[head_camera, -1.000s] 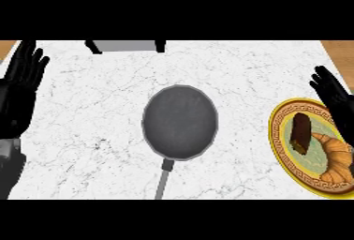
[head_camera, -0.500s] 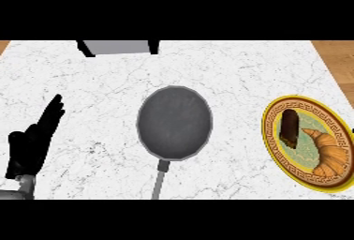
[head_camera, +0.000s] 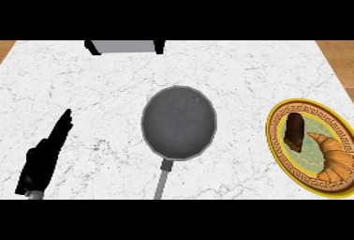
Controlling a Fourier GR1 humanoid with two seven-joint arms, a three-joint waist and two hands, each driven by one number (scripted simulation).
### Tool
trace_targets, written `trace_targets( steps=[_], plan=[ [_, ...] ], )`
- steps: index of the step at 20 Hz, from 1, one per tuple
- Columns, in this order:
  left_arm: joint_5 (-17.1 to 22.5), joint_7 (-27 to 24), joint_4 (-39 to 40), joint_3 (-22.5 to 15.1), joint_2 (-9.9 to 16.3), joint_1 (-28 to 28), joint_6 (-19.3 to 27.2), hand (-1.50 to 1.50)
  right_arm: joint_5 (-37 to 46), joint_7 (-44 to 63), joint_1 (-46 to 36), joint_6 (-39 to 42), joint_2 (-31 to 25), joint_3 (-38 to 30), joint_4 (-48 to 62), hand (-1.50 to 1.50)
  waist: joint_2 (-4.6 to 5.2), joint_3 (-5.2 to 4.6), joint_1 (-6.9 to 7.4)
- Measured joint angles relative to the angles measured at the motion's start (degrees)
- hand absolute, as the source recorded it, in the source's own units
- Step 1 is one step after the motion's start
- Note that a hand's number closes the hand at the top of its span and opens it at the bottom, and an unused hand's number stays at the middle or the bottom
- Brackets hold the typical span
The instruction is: Pick the croissant from the plate and place it in the pan
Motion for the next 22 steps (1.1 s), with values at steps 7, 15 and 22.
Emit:
trace_targets(
  steps=[7,15,22],
  plan=[
    [-1.4,0.1,0.3,-0.7,-1.5,-0.3,-0.5,0.0,-5.3,9.6,0.4,12.7,-6.8,-0.4,-7.3,-1.5,0.23,0.09,1.1],
    [-4.0,1.6,-2.3,-1.5,-3.1,0.5,-0.4,0.0,-6.4,23.3,-10.9,18.7,-8.7,5.6,-7.0,-1.5,0.45,0.14,2.45],
    [-4.8,0.7,-0.2,-0.1,-4.1,-0.9,-2.1,0.0,-5.7,30.5,-21.1,24.9,-7.4,12.2,-1.5,-1.5,0.55,0.16,2.75]
  ],
)
